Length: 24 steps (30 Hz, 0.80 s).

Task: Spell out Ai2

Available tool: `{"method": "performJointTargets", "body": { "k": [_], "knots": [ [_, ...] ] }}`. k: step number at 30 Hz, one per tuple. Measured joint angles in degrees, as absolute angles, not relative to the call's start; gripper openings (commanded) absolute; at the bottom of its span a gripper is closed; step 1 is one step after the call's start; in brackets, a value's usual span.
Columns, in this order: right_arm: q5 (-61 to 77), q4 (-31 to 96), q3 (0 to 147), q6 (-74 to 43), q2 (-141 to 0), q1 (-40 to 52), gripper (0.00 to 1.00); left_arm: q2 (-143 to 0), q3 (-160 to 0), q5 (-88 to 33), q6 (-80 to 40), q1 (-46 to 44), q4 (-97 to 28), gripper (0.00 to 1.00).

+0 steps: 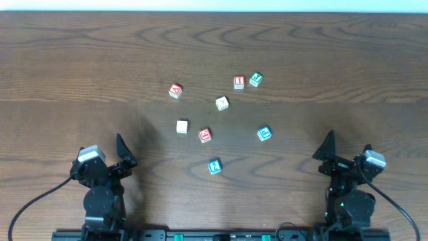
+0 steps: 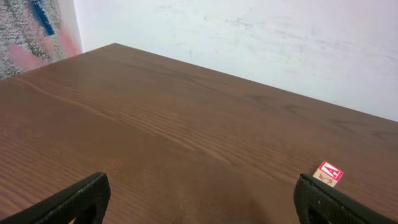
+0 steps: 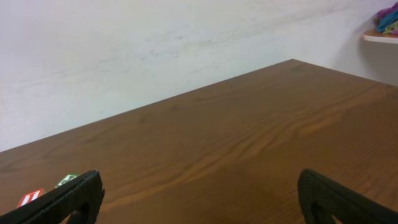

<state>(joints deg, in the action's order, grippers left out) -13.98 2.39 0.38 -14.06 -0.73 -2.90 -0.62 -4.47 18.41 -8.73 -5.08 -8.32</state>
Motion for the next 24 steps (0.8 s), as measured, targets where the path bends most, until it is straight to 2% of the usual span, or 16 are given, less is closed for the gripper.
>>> {"method": "performJointTargets", "body": {
  "k": [4,7,24],
  "knots": [
    [-2.7,3.5,0.5,-4.1,-0.7,2.0,0.99,-0.6,-4.5,10.9,4.7,2.1,-8.6,0.95],
    [1.4,3.6,0.4,-0.6,-0.7,2.2,0.99,-0.6,-4.5,8.3,9.2,2.4,-8.6,0.95],
    [4.9,3.5,0.4,3.0,-0.7,2.2,0.99,-0.6,-4.5,5.7,13.8,2.5,-8.7,0.95]
  ]
}}
